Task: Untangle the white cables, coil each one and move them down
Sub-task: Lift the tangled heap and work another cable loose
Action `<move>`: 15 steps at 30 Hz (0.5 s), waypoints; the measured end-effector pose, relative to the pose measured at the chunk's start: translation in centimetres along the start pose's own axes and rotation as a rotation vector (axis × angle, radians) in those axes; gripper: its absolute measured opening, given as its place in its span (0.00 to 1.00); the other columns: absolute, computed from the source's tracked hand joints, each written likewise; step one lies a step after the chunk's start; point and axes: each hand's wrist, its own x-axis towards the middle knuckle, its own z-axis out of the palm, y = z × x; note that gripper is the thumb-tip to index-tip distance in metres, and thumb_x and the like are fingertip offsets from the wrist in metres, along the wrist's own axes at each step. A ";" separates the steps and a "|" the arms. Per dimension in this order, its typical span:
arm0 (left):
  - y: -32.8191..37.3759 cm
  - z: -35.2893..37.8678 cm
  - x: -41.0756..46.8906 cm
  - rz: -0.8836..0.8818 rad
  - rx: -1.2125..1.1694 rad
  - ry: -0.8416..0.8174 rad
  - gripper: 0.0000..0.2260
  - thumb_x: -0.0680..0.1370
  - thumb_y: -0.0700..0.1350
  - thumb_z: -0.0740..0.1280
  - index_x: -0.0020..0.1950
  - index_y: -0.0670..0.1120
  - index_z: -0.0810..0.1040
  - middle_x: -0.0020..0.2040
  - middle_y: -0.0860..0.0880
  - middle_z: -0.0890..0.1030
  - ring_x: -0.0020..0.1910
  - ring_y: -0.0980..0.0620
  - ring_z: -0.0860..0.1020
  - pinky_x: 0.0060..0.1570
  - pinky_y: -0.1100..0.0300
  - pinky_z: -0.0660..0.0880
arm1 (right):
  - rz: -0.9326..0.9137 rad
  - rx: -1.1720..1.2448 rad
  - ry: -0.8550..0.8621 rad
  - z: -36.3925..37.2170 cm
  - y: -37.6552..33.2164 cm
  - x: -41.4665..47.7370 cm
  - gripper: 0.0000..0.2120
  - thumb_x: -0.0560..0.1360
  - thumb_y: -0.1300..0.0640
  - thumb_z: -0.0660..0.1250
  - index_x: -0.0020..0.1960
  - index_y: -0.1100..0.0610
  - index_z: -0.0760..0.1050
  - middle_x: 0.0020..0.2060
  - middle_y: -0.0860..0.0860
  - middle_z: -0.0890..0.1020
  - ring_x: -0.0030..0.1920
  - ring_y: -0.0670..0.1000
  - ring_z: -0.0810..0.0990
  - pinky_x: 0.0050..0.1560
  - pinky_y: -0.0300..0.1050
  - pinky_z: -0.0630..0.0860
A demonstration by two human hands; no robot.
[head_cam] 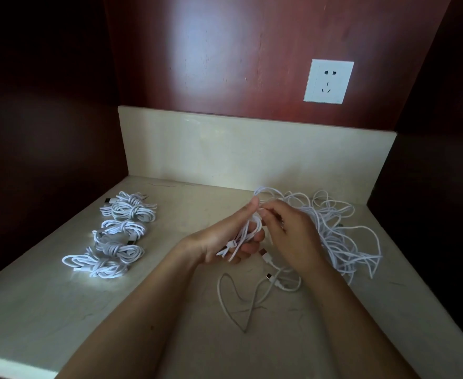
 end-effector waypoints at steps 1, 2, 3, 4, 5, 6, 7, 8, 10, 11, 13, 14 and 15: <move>-0.1 0.1 -0.1 0.041 0.057 0.044 0.26 0.76 0.71 0.52 0.35 0.49 0.67 0.27 0.52 0.64 0.24 0.55 0.60 0.23 0.63 0.56 | 0.020 0.026 -0.002 -0.1 -0.1 -0.1 0.06 0.80 0.53 0.63 0.52 0.51 0.78 0.40 0.48 0.83 0.40 0.51 0.81 0.42 0.53 0.77; -0.2 0.2 -0.1 0.091 0.111 0.096 0.23 0.79 0.66 0.55 0.35 0.49 0.66 0.26 0.52 0.64 0.24 0.55 0.60 0.24 0.62 0.57 | 0.043 0.055 -0.009 -0.1 -0.1 -0.1 0.04 0.80 0.55 0.64 0.53 0.52 0.77 0.41 0.48 0.84 0.41 0.52 0.81 0.42 0.54 0.78; -0.2 0.4 -0.1 0.144 0.150 0.153 0.22 0.81 0.62 0.56 0.35 0.48 0.67 0.25 0.53 0.65 0.24 0.55 0.61 0.25 0.62 0.59 | 0.063 0.077 -0.019 -0.2 -0.2 -0.2 0.04 0.79 0.57 0.65 0.53 0.52 0.77 0.41 0.48 0.84 0.43 0.52 0.82 0.43 0.54 0.78; -0.3 0.6 0.0 0.197 0.173 0.219 0.21 0.82 0.59 0.56 0.35 0.48 0.67 0.24 0.53 0.67 0.24 0.55 0.62 0.25 0.62 0.61 | 0.074 0.088 -0.026 -0.3 -0.3 -0.2 0.04 0.79 0.58 0.65 0.53 0.52 0.77 0.42 0.48 0.84 0.44 0.51 0.82 0.44 0.54 0.78; -0.3 0.8 0.2 0.256 0.204 0.302 0.20 0.83 0.57 0.56 0.35 0.47 0.68 0.24 0.53 0.68 0.24 0.55 0.64 0.25 0.62 0.63 | 0.068 0.082 -0.021 -0.4 -0.4 -0.2 0.03 0.80 0.58 0.65 0.52 0.52 0.76 0.43 0.47 0.84 0.45 0.50 0.82 0.45 0.53 0.78; -0.4 1.0 0.4 0.326 0.258 0.403 0.20 0.83 0.55 0.56 0.35 0.47 0.70 0.24 0.54 0.69 0.24 0.55 0.65 0.27 0.61 0.65 | 0.052 0.063 -0.004 -0.4 -0.4 -0.1 0.03 0.80 0.56 0.65 0.52 0.52 0.77 0.43 0.46 0.84 0.46 0.49 0.82 0.46 0.52 0.78; -0.5 1.1 0.6 0.399 0.327 0.514 0.19 0.83 0.54 0.57 0.35 0.49 0.71 0.24 0.55 0.70 0.25 0.56 0.67 0.30 0.60 0.67 | 0.036 0.035 0.018 -0.4 -0.3 0.0 0.03 0.80 0.55 0.65 0.51 0.52 0.77 0.43 0.46 0.84 0.46 0.49 0.81 0.46 0.51 0.78; -0.5 1.3 0.8 0.461 0.382 0.620 0.18 0.83 0.54 0.58 0.35 0.51 0.74 0.25 0.56 0.71 0.26 0.56 0.69 0.32 0.58 0.68 | 0.020 0.006 0.042 -0.3 -0.3 0.1 0.04 0.80 0.54 0.64 0.51 0.52 0.77 0.43 0.46 0.83 0.46 0.49 0.81 0.46 0.50 0.77; -0.1 1.7 0.6 0.577 0.373 0.793 0.14 0.82 0.55 0.58 0.42 0.55 0.78 0.27 0.56 0.73 0.28 0.57 0.71 0.33 0.57 0.71 | -0.022 -0.072 0.092 -0.4 0.0 0.4 0.07 0.80 0.52 0.62 0.52 0.52 0.78 0.45 0.47 0.82 0.46 0.49 0.80 0.47 0.49 0.76; 0.4 1.9 0.3 0.635 0.298 0.852 0.13 0.83 0.54 0.57 0.47 0.56 0.80 0.28 0.55 0.74 0.27 0.58 0.70 0.30 0.60 0.71 | -0.042 -0.114 0.113 -0.5 0.2 0.5 0.09 0.79 0.51 0.61 0.52 0.52 0.78 0.46 0.48 0.82 0.47 0.50 0.79 0.48 0.49 0.76; 1.7 1.6 -0.4 0.726 0.053 0.946 0.14 0.85 0.50 0.55 0.54 0.52 0.80 0.30 0.52 0.74 0.24 0.58 0.68 0.22 0.64 0.68 | -0.052 -0.191 0.141 -0.8 0.8 0.5 0.11 0.77 0.50 0.60 0.49 0.52 0.79 0.46 0.49 0.81 0.49 0.52 0.78 0.51 0.48 0.74; 2.2 1.0 -0.8 0.754 -0.087 0.982 0.15 0.85 0.50 0.53 0.55 0.51 0.80 0.31 0.51 0.75 0.23 0.57 0.66 0.20 0.65 0.64 | -0.038 -0.236 0.141 -0.9 1.4 0.6 0.11 0.76 0.50 0.60 0.48 0.52 0.79 0.47 0.50 0.82 0.51 0.53 0.78 0.54 0.48 0.73; 2.5 0.2 -1.2 0.767 -0.213 1.008 0.17 0.85 0.50 0.51 0.53 0.50 0.79 0.32 0.52 0.75 0.22 0.56 0.65 0.19 0.66 0.60 | -0.013 -0.308 0.127 -1.0 2.1 0.6 0.10 0.74 0.51 0.61 0.48 0.52 0.80 0.48 0.50 0.82 0.54 0.54 0.77 0.59 0.48 0.70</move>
